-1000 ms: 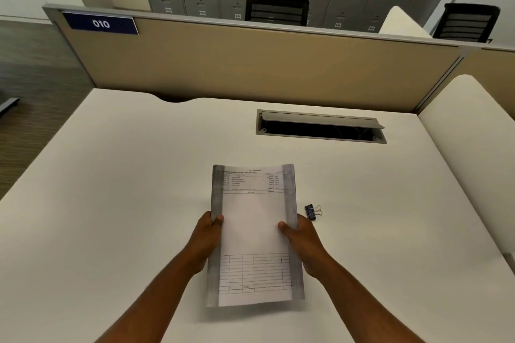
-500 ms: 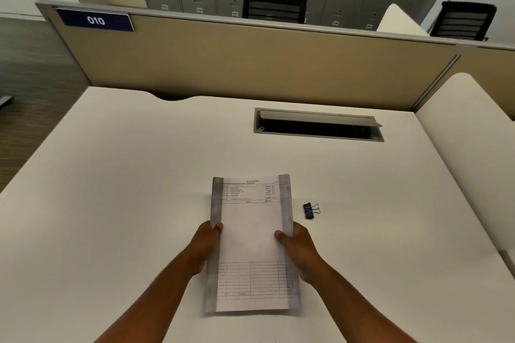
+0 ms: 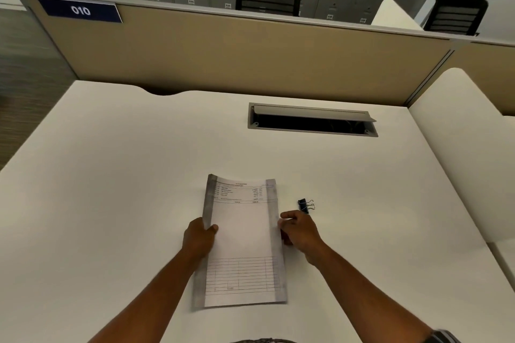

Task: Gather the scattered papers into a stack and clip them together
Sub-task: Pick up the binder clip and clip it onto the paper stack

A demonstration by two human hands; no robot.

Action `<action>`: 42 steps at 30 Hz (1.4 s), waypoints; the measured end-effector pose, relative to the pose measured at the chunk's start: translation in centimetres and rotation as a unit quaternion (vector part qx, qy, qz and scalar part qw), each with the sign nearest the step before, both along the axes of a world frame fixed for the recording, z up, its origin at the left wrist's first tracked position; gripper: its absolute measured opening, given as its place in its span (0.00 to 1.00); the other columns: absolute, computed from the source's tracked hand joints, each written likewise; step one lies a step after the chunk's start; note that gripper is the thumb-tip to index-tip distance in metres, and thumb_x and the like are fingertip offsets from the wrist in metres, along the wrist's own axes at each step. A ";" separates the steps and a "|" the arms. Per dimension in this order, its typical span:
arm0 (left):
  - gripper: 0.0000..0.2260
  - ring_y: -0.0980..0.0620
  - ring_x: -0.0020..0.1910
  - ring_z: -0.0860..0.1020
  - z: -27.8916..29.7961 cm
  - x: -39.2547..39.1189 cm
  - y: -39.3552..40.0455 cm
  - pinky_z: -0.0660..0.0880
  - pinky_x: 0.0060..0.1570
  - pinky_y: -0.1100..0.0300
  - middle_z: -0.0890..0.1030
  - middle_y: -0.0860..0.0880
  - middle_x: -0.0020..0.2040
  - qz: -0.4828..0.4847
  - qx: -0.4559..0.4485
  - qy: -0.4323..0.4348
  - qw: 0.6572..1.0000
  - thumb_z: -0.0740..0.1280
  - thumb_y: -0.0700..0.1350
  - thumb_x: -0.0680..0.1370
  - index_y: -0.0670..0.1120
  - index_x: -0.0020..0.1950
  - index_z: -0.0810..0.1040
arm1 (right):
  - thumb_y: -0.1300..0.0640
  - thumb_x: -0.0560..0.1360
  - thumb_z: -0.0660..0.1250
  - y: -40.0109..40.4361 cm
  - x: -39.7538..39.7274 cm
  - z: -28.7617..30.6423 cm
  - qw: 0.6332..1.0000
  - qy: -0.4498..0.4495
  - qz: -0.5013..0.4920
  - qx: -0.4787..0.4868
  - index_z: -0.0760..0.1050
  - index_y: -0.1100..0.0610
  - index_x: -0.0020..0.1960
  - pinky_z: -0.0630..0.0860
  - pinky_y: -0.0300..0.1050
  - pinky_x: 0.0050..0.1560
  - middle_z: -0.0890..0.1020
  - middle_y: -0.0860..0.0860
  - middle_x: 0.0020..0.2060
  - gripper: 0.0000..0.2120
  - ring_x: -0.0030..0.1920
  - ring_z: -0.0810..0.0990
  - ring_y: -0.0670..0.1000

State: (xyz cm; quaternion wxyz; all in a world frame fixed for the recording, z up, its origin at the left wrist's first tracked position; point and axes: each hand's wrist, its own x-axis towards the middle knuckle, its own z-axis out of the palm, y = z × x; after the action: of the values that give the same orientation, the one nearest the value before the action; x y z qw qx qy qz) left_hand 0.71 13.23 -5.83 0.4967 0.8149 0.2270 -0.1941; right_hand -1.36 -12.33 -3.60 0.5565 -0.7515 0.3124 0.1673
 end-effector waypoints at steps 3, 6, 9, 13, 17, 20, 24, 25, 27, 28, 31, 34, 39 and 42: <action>0.09 0.43 0.49 0.79 -0.3 0.3 0.0 0.76 0.48 0.54 0.81 0.44 0.50 0.010 0.009 -0.005 1.000 0.67 0.44 0.79 0.41 0.57 0.76 | 0.57 0.76 0.71 -1.3 0.2 0.8 0.990 -0.062 -0.002 -0.127 0.80 0.51 0.53 0.83 0.47 0.46 0.86 0.47 0.43 0.06 0.42 0.85 0.48; 0.09 0.43 0.49 0.80 -0.7 0.3 -0.1 0.77 0.49 0.53 0.82 0.44 0.50 0.012 -0.009 -0.012 1.000 0.67 0.43 0.79 0.41 0.57 0.77 | 0.55 0.77 0.71 -2.4 0.2 1.4 0.952 -0.154 -0.046 -0.261 0.79 0.47 0.52 0.76 0.43 0.44 0.83 0.42 0.42 0.05 0.43 0.83 0.47; 0.09 0.43 0.48 0.80 -0.8 0.4 0.0 0.77 0.48 0.53 0.82 0.44 0.49 0.013 -0.016 -0.010 1.000 0.67 0.42 0.79 0.41 0.58 0.77 | 0.52 0.77 0.71 -3.3 1.0 1.7 0.937 -0.161 -0.084 -0.299 0.77 0.49 0.60 0.72 0.44 0.46 0.81 0.44 0.46 0.13 0.45 0.80 0.48; 0.09 0.44 0.47 0.81 -1.1 0.5 0.1 0.78 0.48 0.52 0.82 0.44 0.48 0.010 -0.021 -0.007 1.000 0.66 0.43 0.79 0.41 0.58 0.77 | 0.46 0.78 0.69 -5.0 2.2 0.5 0.949 -0.059 -0.047 -0.306 0.79 0.53 0.61 0.74 0.47 0.52 0.81 0.51 0.55 0.15 0.54 0.80 0.53; 0.10 0.44 0.48 0.81 -1.4 0.7 0.4 0.80 0.51 0.48 0.82 0.45 0.50 0.000 -0.032 0.000 1.000 0.66 0.44 0.79 0.42 0.59 0.77 | 0.48 0.79 0.68 -5.6 2.8 0.1 0.960 -0.024 -0.069 -0.271 0.82 0.54 0.48 0.76 0.46 0.47 0.84 0.49 0.45 0.09 0.50 0.82 0.55; 0.10 0.44 0.47 0.81 -1.6 0.6 0.5 0.80 0.51 0.47 0.83 0.44 0.49 -0.003 -0.028 0.001 1.000 0.66 0.44 0.79 0.42 0.59 0.77 | 0.49 0.78 0.69 -5.5 2.8 0.1 0.963 -0.037 -0.071 -0.259 0.80 0.54 0.44 0.75 0.45 0.45 0.83 0.48 0.41 0.09 0.47 0.82 0.54; 0.10 0.44 0.48 0.81 -1.6 0.6 0.6 0.80 0.52 0.46 0.83 0.44 0.50 -0.008 -0.035 0.001 0.999 0.66 0.45 0.79 0.42 0.59 0.77 | 0.48 0.76 0.72 -5.5 3.1 0.2 0.978 -0.076 -0.119 -0.151 0.81 0.54 0.40 0.79 0.49 0.44 0.84 0.49 0.37 0.11 0.41 0.82 0.53; 0.11 0.44 0.49 0.81 -1.6 0.5 0.6 0.80 0.52 0.46 0.83 0.45 0.51 -0.009 -0.037 0.001 0.999 0.66 0.45 0.79 0.42 0.60 0.77 | 0.49 0.76 0.73 -5.5 3.1 0.3 0.982 -0.086 -0.135 -0.100 0.81 0.55 0.40 0.81 0.51 0.45 0.84 0.51 0.37 0.11 0.38 0.81 0.53; 0.11 0.45 0.49 0.81 -1.5 0.4 0.6 0.80 0.51 0.48 0.83 0.45 0.51 -0.009 -0.038 -0.002 0.999 0.66 0.45 0.80 0.42 0.60 0.77 | 0.54 0.76 0.75 -5.5 3.2 0.8 0.983 -0.094 -0.159 0.015 0.82 0.60 0.42 0.83 0.51 0.48 0.85 0.55 0.40 0.09 0.40 0.83 0.53; 0.11 0.45 0.48 0.81 -1.5 0.4 0.6 0.80 0.50 0.50 0.83 0.45 0.50 -0.009 -0.039 -0.002 0.999 0.66 0.45 0.80 0.42 0.60 0.77 | 0.58 0.76 0.75 -5.3 3.2 1.1 0.978 -0.094 -0.170 0.073 0.82 0.62 0.44 0.84 0.50 0.50 0.86 0.56 0.43 0.07 0.43 0.84 0.55; 0.11 0.46 0.48 0.82 -1.4 0.3 0.7 0.80 0.50 0.49 0.83 0.46 0.51 -0.017 -0.049 -0.005 0.999 0.66 0.45 0.80 0.43 0.60 0.77 | 0.62 0.76 0.74 -4.6 3.4 2.3 0.962 -0.092 -0.174 0.191 0.82 0.67 0.48 0.84 0.49 0.52 0.87 0.60 0.49 0.07 0.49 0.87 0.58; 0.11 0.46 0.49 0.82 -1.2 0.2 0.9 0.80 0.53 0.46 0.83 0.47 0.51 -0.022 -0.056 -0.010 0.998 0.66 0.45 0.80 0.44 0.60 0.77 | 0.65 0.75 0.74 -3.6 3.8 3.2 0.957 -0.110 -0.156 0.218 0.81 0.68 0.53 0.84 0.49 0.54 0.86 0.61 0.50 0.08 0.50 0.86 0.58; 0.10 0.47 0.50 0.82 -1.0 -0.5 0.6 0.80 0.53 0.48 0.83 0.47 0.52 -0.019 -0.071 -0.020 0.997 0.65 0.44 0.80 0.45 0.61 0.77 | 0.68 0.72 0.76 -2.6 4.4 3.9 0.968 -0.109 -0.126 0.188 0.77 0.61 0.60 0.83 0.51 0.55 0.86 0.63 0.50 0.18 0.49 0.86 0.58; 0.09 0.47 0.49 0.82 -0.6 -0.8 0.4 0.80 0.51 0.49 0.83 0.47 0.51 -0.018 -0.080 -0.030 0.996 0.65 0.44 0.80 0.45 0.60 0.77 | 0.67 0.72 0.77 -2.1 5.1 4.7 0.980 -0.136 -0.071 0.130 0.77 0.60 0.60 0.83 0.50 0.53 0.87 0.61 0.48 0.18 0.49 0.85 0.56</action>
State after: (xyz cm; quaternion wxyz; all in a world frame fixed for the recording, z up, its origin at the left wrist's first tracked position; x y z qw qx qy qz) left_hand -0.09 13.61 -6.43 0.5632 0.7819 0.1812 -0.1964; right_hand 3.78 -14.42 1.05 0.6971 -0.6646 0.2619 0.0626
